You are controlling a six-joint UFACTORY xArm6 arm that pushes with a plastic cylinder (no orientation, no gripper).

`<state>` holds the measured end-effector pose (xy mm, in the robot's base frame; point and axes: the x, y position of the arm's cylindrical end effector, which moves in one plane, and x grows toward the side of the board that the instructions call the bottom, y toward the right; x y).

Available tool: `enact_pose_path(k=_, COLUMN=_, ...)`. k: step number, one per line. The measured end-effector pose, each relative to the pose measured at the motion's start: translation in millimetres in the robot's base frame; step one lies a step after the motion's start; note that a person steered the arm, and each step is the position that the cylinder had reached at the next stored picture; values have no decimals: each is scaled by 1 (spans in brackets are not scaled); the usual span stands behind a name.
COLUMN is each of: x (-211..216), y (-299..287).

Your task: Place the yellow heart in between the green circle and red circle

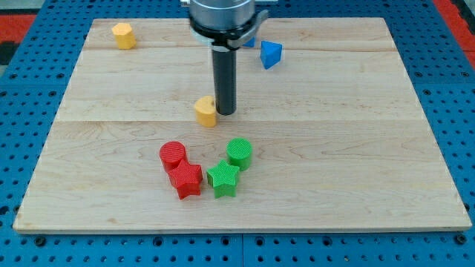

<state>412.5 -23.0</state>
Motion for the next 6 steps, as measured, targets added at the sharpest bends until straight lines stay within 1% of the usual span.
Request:
enact_pose_path(k=1, x=-24, y=3)
enact_pose_path(k=2, x=-12, y=-52)
enact_pose_path(k=3, x=22, y=-60)
enact_pose_path(k=4, x=69, y=-56)
enact_pose_path(k=5, x=67, y=-52)
enact_pose_path(k=6, x=1, y=5)
